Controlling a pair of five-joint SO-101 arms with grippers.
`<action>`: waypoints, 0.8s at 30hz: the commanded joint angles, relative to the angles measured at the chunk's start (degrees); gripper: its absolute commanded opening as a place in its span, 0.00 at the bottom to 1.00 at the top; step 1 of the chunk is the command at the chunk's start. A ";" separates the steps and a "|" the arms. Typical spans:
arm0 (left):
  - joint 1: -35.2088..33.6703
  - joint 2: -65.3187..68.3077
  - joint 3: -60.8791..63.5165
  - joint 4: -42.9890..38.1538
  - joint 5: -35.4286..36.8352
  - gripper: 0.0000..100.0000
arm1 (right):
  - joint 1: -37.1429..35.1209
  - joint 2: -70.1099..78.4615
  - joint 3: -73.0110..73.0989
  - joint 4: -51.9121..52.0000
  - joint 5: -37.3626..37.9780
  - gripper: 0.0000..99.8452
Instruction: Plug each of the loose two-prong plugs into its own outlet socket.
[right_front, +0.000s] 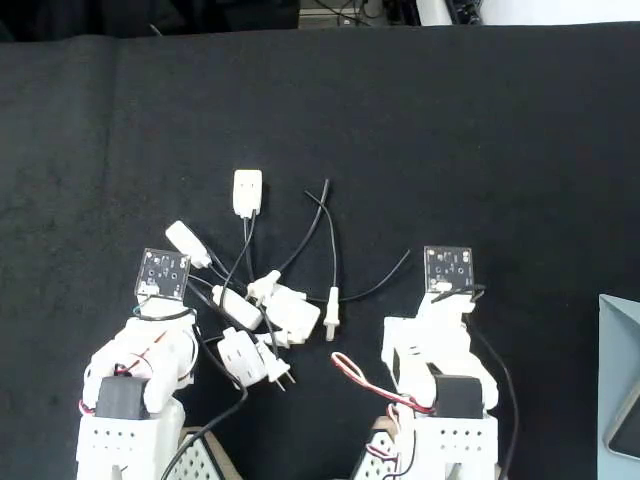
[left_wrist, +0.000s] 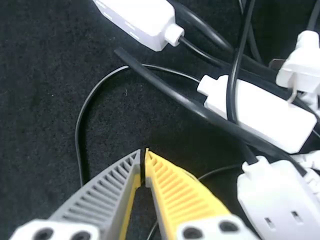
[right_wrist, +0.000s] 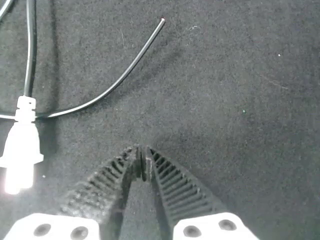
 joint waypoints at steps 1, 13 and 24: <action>-0.13 -0.26 0.40 0.26 -0.53 0.03 | -1.67 -3.65 -0.48 -0.35 0.00 0.01; -25.80 -0.35 -2.33 -5.01 -0.26 0.03 | -1.76 -3.65 -6.02 -12.22 14.59 0.01; -28.97 -0.35 1.01 -10.55 -0.18 0.03 | -16.18 -1.71 -23.43 -3.08 -0.62 0.01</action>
